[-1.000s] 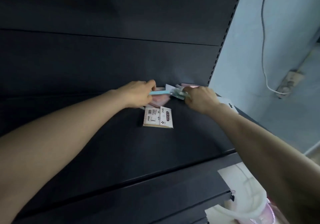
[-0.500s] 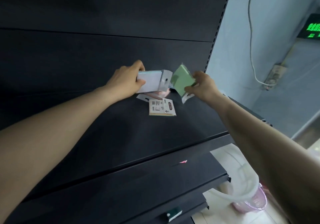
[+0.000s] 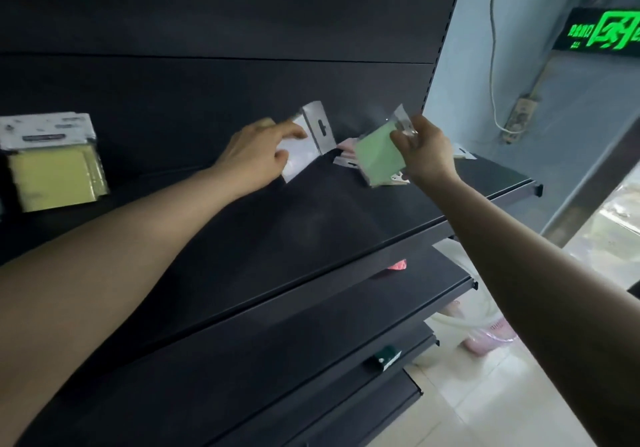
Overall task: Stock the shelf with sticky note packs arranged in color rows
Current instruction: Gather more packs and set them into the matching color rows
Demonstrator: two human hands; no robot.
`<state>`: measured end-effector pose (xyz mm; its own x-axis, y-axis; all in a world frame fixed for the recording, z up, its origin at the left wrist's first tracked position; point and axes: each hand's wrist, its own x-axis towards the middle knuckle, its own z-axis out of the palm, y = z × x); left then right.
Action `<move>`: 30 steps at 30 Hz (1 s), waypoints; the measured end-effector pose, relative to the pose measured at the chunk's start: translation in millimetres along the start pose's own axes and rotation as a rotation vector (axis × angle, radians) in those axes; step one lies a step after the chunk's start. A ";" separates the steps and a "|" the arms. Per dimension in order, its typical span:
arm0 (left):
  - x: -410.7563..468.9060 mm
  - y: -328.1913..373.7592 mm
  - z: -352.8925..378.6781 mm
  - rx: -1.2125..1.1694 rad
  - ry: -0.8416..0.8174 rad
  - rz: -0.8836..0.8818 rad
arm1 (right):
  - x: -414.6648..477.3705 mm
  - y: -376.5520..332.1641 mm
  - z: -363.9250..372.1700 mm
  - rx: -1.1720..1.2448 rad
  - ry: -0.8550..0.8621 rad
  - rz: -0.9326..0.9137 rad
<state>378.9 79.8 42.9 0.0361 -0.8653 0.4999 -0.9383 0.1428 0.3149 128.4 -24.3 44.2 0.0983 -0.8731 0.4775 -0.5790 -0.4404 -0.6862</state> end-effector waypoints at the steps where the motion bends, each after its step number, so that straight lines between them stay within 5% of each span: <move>1: -8.6 -3.9 -6.5 -0.002 0.007 -0.004 | -11.9 -8.9 1.6 -0.002 -0.014 0.019; 8: -60.2 -27.0 -44.2 0.027 -0.157 0.038 | -75.0 -51.2 14.5 -0.013 -0.075 0.087; 12: -88.8 -39.5 -63.1 0.074 -0.044 0.019 | -100.7 -71.9 19.5 -0.065 -0.071 0.076; 18: -144.7 -47.0 -101.4 0.230 0.086 -0.022 | -147.2 -111.2 23.9 0.177 -0.110 0.093; 25: -233.1 -43.4 -151.7 -0.171 0.139 -0.265 | -223.5 -160.2 30.9 0.348 -0.128 0.088; 30: -299.9 -63.2 -186.4 -0.228 0.141 -0.344 | -271.2 -204.7 52.5 0.476 -0.122 0.079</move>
<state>491.5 419.9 23.4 0.3944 -0.8093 0.4353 -0.7645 -0.0261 0.6441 262.8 291.7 26.4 0.1793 -0.9133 0.3658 -0.1578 -0.3937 -0.9056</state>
